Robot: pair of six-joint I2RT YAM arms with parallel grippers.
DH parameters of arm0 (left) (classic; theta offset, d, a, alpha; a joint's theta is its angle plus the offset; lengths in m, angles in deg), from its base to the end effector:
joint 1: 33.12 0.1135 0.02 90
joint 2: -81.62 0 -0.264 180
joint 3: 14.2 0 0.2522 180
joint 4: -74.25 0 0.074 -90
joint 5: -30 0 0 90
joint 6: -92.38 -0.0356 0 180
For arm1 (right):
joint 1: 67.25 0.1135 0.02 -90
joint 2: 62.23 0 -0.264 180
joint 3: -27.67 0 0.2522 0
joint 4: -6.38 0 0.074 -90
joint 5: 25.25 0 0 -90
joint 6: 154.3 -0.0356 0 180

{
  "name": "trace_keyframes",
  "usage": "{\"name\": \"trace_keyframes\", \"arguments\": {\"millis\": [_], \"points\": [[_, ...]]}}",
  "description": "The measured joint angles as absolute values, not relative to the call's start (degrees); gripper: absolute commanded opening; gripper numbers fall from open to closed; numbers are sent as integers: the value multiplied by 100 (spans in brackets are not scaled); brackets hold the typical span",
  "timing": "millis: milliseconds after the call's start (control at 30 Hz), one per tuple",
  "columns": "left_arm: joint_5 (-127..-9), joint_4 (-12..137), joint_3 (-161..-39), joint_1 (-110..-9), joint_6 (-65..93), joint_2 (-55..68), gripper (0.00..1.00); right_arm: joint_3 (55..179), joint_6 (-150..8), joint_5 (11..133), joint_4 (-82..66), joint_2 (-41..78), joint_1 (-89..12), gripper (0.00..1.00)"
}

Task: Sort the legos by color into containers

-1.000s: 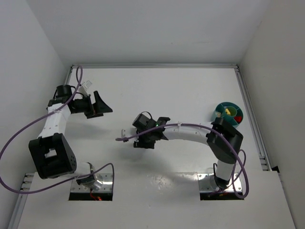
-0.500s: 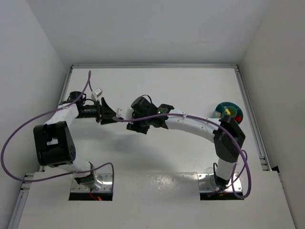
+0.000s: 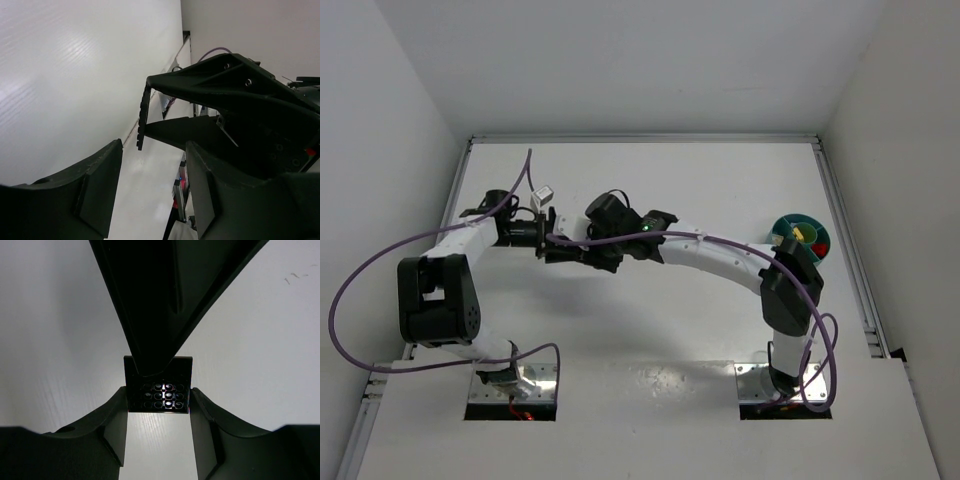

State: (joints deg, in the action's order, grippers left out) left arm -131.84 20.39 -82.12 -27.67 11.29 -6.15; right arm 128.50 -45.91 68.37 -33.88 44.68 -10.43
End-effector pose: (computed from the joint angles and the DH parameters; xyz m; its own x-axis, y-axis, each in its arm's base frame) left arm 0.2728 -0.0080 0.2100 -0.9805 -0.1420 -0.1359 0.0849 0.3174 -0.9445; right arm 0.2297 0.3554 0.2601 -0.1047 -0.7354 -0.6695 -0.9402 0.2926 -0.1745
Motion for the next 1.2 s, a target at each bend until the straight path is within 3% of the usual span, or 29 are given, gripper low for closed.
{"name": "trace_keyframes", "arguments": {"millis": [267, 367, 500, 567, 633, 700, 833, 933, 1200], "points": [[-13157, 2118, -8212, -2981, 1190, -615, 56, 12957, -4597, 6839, -3449, 4477, -1041, 18], [-13122, 2179, -8212, -3046, 1238, -613, 50, 13005, -4608, 6839, -3447, 4479, -1024, 18], [-13068, 2328, -8212, -3079, 1367, -613, 36, 13011, -4632, 6856, -3458, 4481, -1000, 18], [-13050, 2404, -8209, -3097, 1404, -613, 16, 13011, -4632, 6882, -3460, 4481, -993, 19], [-12978, 2450, -8205, -3097, 1406, -613, 0, 13018, -4639, 6893, -3460, 4481, -978, 31], [-12952, 2498, -8205, -3097, 1404, -608, 0, 13029, -4672, 6896, -3467, 4481, -986, 43], [-12947, 2518, -8205, -3101, 1404, -599, 0, 13029, -4853, 6878, -3465, 4481, -997, 56], [-12954, 2546, -8205, -3068, 1430, -599, 0, 13029, -5010, 6777, -3445, 4474, -1026, 75], [-13179, 1694, -8804, -2393, 574, -1026, 0, 13022, -5594, 6972, -3633, 3996, -1618, 78]]}}
